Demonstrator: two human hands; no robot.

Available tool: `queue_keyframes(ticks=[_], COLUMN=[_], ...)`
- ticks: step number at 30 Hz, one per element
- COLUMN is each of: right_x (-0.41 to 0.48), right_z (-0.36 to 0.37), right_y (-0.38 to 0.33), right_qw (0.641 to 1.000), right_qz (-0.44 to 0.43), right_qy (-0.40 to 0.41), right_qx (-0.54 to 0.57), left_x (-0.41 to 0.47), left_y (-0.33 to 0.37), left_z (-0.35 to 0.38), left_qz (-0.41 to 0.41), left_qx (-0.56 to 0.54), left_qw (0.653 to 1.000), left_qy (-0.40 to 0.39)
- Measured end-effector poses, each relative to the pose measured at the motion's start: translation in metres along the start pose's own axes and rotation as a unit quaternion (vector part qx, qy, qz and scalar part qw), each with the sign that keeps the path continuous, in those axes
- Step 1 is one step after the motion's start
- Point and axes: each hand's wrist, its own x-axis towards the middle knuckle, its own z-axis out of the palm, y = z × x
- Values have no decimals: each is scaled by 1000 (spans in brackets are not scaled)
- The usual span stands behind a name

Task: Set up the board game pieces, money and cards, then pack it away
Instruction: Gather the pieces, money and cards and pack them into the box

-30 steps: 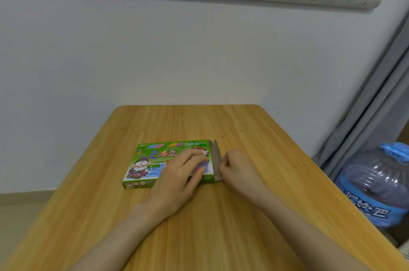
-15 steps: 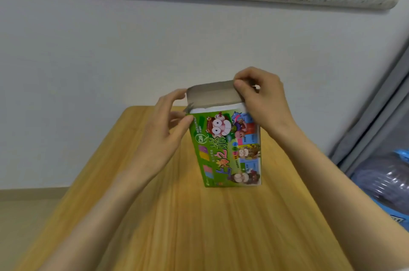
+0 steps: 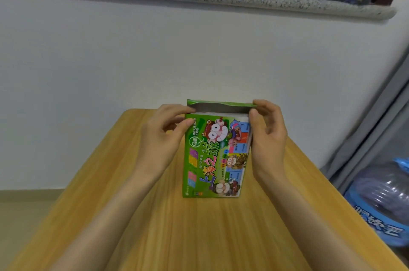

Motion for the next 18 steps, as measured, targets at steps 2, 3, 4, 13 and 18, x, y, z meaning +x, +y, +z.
queue_keyframes(ticks=[2, 3, 4, 13, 18], right_x=[0, 0, 1, 6, 13], right_z=[1, 1, 1, -2, -2], right_y=[-1, -2, -2, -6, -7], right_qw=[998, 996, 993, 993, 993], right_qz=[29, 41, 52, 92, 100], right_qy=[-1, -8, -15, -43, -54], right_qx=[51, 81, 106, 65, 37], left_x=[-1, -1, -1, 4, 8], left_y=[0, 1, 3, 24, 23], left_z=[0, 1, 2, 14, 8], left_qz=[-10, -19, -30, -181, -151], left_qx=[-11, -24, -43, -234, -167], left_qw=[1000, 999, 998, 954, 974], left_qy=[9, 14, 18, 58, 18])
